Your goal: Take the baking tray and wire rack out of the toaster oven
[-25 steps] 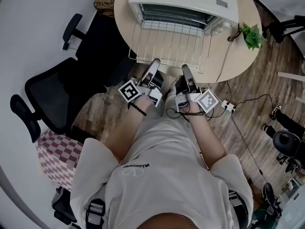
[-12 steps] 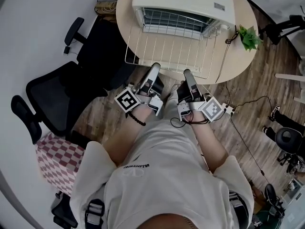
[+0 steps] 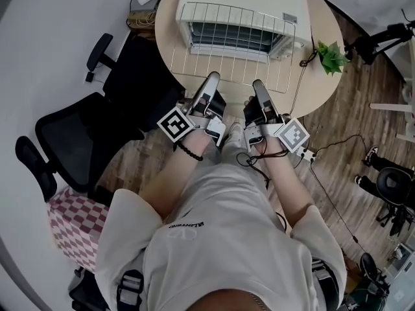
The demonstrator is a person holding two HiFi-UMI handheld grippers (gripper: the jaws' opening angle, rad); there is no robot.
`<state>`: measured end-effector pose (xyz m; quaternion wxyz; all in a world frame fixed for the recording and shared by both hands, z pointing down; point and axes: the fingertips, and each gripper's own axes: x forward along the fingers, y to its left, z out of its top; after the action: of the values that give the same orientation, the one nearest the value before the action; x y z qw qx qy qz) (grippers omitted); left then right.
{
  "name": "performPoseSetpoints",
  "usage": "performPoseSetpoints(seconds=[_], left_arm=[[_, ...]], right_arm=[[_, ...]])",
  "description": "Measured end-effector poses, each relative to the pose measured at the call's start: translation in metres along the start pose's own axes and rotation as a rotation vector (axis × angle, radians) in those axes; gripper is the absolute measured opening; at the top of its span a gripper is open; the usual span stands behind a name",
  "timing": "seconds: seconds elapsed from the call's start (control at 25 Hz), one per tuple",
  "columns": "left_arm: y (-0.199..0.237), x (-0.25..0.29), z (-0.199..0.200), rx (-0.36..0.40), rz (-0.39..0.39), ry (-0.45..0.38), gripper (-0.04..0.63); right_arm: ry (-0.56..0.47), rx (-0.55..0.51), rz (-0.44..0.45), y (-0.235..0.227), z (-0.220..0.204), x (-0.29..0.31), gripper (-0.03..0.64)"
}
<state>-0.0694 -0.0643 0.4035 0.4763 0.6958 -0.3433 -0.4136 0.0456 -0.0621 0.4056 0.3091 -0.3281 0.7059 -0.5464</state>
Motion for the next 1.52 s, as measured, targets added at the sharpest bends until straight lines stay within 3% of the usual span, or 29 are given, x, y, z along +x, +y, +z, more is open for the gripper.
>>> performPoseSetpoints(seconds=[1.0,1.52], left_arm=[[0.024,0.151,0.039,-0.010,0.045,-0.062,0.006],[0.044,0.185,0.045,-0.018,0.078,-0.074,0.006]], right_arm=[[0.016,-0.007,-0.047,-0.014,0.116,0.113,0.014],[0.010,0.035,-0.088,-0.036,0.140,0.138,0.015]])
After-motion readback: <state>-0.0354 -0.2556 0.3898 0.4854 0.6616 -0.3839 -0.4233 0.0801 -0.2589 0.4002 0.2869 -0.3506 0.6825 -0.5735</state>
